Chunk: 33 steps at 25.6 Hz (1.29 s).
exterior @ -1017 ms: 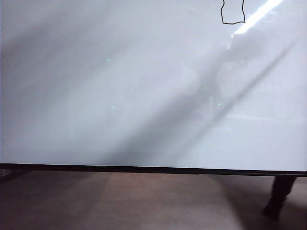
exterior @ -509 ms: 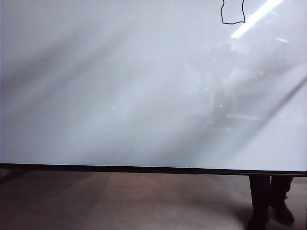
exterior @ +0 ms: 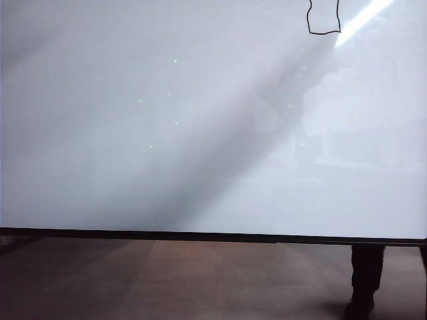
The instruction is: Reach to the right to find the marker pen, pick it up, and write the number 0 on the whiteboard.
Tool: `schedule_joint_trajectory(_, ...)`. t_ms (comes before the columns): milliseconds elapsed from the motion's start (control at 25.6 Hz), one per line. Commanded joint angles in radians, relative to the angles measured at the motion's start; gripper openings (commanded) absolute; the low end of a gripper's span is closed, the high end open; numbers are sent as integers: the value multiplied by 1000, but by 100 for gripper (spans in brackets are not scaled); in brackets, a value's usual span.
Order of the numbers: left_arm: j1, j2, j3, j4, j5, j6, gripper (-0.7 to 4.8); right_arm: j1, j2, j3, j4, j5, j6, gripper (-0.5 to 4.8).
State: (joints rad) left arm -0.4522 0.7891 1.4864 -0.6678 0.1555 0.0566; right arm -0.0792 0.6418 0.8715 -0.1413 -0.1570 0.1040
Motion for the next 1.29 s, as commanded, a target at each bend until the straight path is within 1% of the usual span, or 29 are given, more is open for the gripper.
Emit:
schedule_joint_trajectory(39, 73, -117, -89, -26, 27, -40, -5, 70, -62, -43, 5, 48, 1, -5)
schedule_joint_trajectory(117, 103, -201, -159, -19, 15, -66, -5, 116, -117, -85, 3, 84, 2, -5)
schedule_joint_trajectory(196, 107, -265, -225, -12, -8, -98, -6, 159, -174, -133, 3, 107, 1, -5)
schedule_joint_trajectory(274, 107, -335, -309, 14, -42, -163, -6, 195, -227, -176, 0, 113, 1, -5)
schedule_joint_trajectory(352, 107, -393, -403, 68, -64, -203, -6, 229, -271, -225, 0, 117, 1, -5)
schedule_joint_trajectory(509, 107, -464, -613, 224, -65, -209, -5, 267, -314, -322, -3, 96, 2, -5)
schedule_joint_trajectory(665, 106, -465, -836, 393, -50, -257, -5, 306, -323, -428, 39, 90, 2, -5)
schedule_joint_trajectory(743, 106, -452, -941, 460, -39, -248, -5, 327, -320, -483, 89, 91, 1, -5)
schedule_joint_trajectory(822, 106, -435, -1032, 499, -63, -249, -5, 343, -318, -538, 147, 90, 2, -5)
schedule_joint_trajectory(939, 106, -416, -1144, 575, -69, -253, -5, 362, -318, -596, 163, 92, 2, -5)
schedule_joint_trajectory(1056, 106, -409, -1229, 647, -63, -253, -5, 374, -318, -648, 162, 91, 2, -5)
schedule_joint_trajectory(1174, 106, -409, -1284, 678, -62, -259, -5, 382, -319, -690, 163, 91, 18, -5)
schedule_joint_trajectory(1213, 106, -409, -1308, 677, -62, -277, -6, 385, -319, -713, 164, 91, 56, -5)
schedule_joint_trajectory(1291, 106, -409, -1341, 678, -62, -304, -5, 388, -323, -750, 164, 84, 80, -5)
